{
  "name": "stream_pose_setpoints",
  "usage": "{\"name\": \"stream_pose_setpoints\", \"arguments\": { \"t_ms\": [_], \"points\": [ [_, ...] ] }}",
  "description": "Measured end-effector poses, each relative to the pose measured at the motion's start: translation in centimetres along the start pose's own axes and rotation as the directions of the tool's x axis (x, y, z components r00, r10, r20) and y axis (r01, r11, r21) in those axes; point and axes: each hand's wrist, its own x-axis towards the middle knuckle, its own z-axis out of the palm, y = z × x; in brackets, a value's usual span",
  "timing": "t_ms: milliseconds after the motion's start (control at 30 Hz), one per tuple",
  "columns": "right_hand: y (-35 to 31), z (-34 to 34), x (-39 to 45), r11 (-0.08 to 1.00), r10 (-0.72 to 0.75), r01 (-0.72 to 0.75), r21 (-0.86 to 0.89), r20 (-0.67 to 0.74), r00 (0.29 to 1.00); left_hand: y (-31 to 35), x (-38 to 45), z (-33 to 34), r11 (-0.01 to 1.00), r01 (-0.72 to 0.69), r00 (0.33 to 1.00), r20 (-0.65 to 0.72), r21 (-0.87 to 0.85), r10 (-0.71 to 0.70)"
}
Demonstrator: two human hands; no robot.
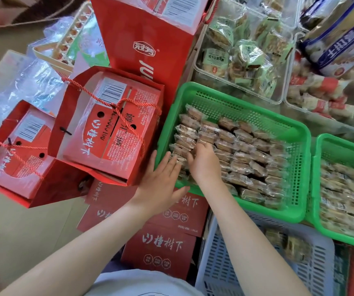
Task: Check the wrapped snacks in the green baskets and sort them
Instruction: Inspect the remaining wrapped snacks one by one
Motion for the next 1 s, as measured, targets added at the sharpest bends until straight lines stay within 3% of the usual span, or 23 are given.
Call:
{"name": "stream_pose_setpoints", "arguments": {
  "t_ms": [133,267,467,800,1000],
  "points": [
    [-0.6,0.3,0.4,0.992,0.077,-0.073,-0.1,0.029,0.997,0.0,0.4,-0.2,1.0,0.013,1.0,0.008,0.02,-0.013],
    [-0.8,0.8,-0.1,0.975,-0.107,0.093,-0.2,-0.062,0.992,0.2,0.4,-0.4,1.0,0.027,1.0,0.011,0.006,-0.027],
    [0.6,0.8,-0.2,0.956,-0.26,0.251,-0.155,-0.045,0.965,0.4,0.2,-0.8,0.999,0.049,0.999,0.011,-0.019,-0.049],
    [-0.6,1.3,-0.1,0.958,-0.263,0.246,-0.144,-0.116,0.958,0.4,0.2,-0.8,0.998,0.06,0.998,0.004,-0.023,-0.06],
    [-0.5,0.7,-0.3,0.986,-0.168,0.168,-0.015,-0.02,0.986,0.3,0.0,-1.0,0.998,0.055,0.998,0.008,-0.028,-0.055]
  ]
}}
